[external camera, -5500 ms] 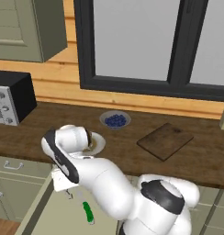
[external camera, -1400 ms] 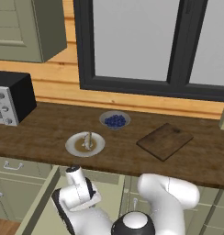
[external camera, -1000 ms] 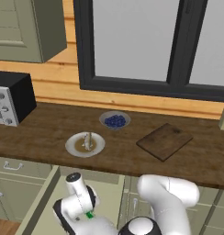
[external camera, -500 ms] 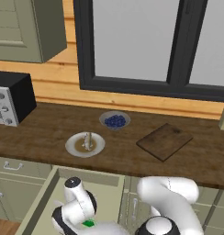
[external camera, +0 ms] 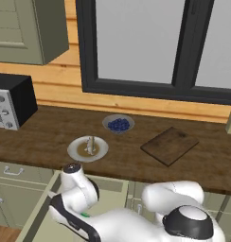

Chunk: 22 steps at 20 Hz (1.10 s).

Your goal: Pick up the knife from the drawer and place it on the cutting board. Then place the meat from the plate to the cutting board.

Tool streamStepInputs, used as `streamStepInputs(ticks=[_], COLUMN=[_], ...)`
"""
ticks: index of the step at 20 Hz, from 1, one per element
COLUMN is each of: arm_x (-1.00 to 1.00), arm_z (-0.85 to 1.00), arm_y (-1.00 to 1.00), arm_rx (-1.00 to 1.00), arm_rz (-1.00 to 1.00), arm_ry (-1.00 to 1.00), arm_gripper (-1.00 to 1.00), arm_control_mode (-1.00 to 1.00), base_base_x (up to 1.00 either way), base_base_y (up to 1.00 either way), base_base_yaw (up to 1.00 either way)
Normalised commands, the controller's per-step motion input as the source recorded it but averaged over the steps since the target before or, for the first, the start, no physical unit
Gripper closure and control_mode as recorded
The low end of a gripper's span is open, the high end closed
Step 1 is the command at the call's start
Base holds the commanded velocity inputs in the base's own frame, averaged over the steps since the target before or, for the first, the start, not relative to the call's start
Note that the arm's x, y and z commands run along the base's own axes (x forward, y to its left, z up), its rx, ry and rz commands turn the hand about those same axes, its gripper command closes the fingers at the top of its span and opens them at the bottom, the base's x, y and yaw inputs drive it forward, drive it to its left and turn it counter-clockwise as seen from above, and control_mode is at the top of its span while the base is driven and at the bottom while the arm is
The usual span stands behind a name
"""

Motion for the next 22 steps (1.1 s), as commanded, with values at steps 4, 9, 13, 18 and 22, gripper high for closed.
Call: streamStepInputs(ticks=[4,9,13,18,22], arm_x=[0.00,0.04,0.00,0.10,0.44], arm_z=[1.00,1.00,1.00,0.72,0.25], arm_y=[-0.28,-0.52,-0.46,-0.41,-0.69], arm_rx=[0.00,0.00,0.00,0.01,0.02], arm_rz=[-0.04,-0.12,-0.27,-0.57,-0.57], arm_ry=[-0.12,-0.16,-0.16,-0.04,0.00], arm_gripper=[1.00,1.00,1.00,1.00,1.00], arm_control_mode=[-1.00,-1.00,-1.00,-1.00,-1.00], base_base_x=[0.00,0.00,0.00,0.00,0.00], base_base_y=[0.00,0.00,0.00,0.00,0.00], base_base_yaw=[0.00,0.00,0.00,0.00,0.00])
